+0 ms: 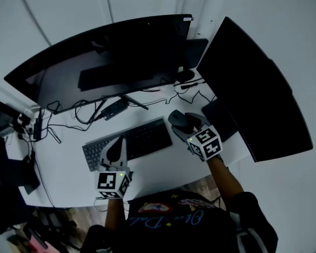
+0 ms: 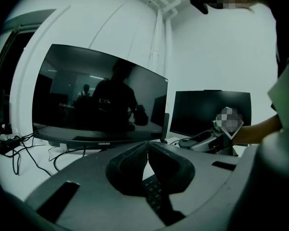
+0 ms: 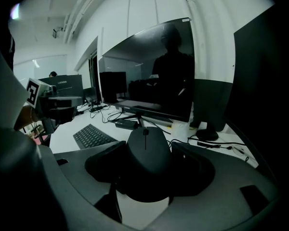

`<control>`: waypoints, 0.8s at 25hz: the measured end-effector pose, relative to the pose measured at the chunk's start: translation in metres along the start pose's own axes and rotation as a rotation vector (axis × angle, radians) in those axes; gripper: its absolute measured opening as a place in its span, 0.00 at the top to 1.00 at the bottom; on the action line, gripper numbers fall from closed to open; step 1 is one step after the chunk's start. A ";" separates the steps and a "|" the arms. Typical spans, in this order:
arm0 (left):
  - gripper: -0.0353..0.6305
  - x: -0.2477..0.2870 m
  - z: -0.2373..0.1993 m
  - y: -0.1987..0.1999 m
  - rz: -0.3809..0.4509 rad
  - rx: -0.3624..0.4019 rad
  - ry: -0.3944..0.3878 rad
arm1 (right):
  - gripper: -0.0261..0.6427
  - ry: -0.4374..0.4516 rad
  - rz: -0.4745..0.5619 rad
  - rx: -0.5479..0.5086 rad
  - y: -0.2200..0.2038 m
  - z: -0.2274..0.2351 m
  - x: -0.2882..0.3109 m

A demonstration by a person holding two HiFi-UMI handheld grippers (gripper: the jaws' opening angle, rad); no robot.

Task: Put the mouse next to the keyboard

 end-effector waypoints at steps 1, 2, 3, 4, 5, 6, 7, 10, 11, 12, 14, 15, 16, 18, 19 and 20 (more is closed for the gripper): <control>0.94 0.003 0.001 0.000 -0.005 0.007 -0.009 | 0.54 -0.011 -0.002 0.008 -0.003 0.003 -0.001; 0.94 0.006 0.003 0.001 -0.010 0.016 -0.017 | 0.54 -0.021 -0.005 0.015 -0.006 0.006 -0.001; 0.94 0.009 0.003 0.001 -0.012 0.023 -0.024 | 0.54 -0.031 -0.008 0.023 -0.008 0.009 -0.002; 0.94 0.012 0.004 0.001 -0.012 0.030 -0.031 | 0.54 -0.041 -0.012 0.031 -0.011 0.011 -0.002; 0.94 0.014 0.004 0.001 -0.013 0.033 -0.037 | 0.54 -0.051 -0.017 0.039 -0.014 0.013 -0.002; 0.94 0.017 0.005 0.001 -0.015 0.033 -0.045 | 0.54 -0.060 -0.021 0.046 -0.016 0.014 -0.002; 0.94 0.019 0.006 0.002 -0.020 0.031 -0.052 | 0.54 -0.068 -0.026 0.054 -0.019 0.016 -0.002; 0.94 0.026 0.008 0.002 -0.029 0.018 -0.070 | 0.54 -0.092 -0.039 0.073 -0.028 0.018 0.000; 0.94 0.027 0.009 0.002 -0.030 0.014 -0.074 | 0.54 -0.099 -0.044 0.078 -0.031 0.019 0.000; 0.94 0.029 0.009 0.002 -0.032 0.016 -0.079 | 0.54 -0.106 -0.049 0.081 -0.033 0.020 0.001; 0.94 0.032 0.008 0.003 -0.039 0.029 -0.090 | 0.54 -0.120 -0.057 0.083 -0.038 0.021 0.004; 0.94 0.033 0.007 0.003 -0.042 0.034 -0.094 | 0.54 -0.127 -0.060 0.082 -0.040 0.021 0.005; 0.94 0.034 0.006 0.003 -0.045 0.036 -0.097 | 0.54 -0.134 -0.064 0.082 -0.042 0.022 0.007; 0.94 0.036 0.004 0.004 -0.048 0.030 -0.096 | 0.54 -0.140 -0.075 0.086 -0.047 0.021 0.010; 0.94 0.037 0.003 0.003 -0.047 0.025 -0.093 | 0.54 -0.142 -0.081 0.090 -0.050 0.021 0.012; 0.94 0.038 0.002 0.002 -0.046 0.023 -0.091 | 0.54 -0.145 -0.087 0.096 -0.053 0.021 0.013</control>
Point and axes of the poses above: the fingertips, and each gripper's own axes: x forward along the fingers, z to its right, y out of its top, the point moved 5 cm from there along -x, backward along the fingers, and after that the axes turned 11 degrees about -y, right-handed, at the moved point
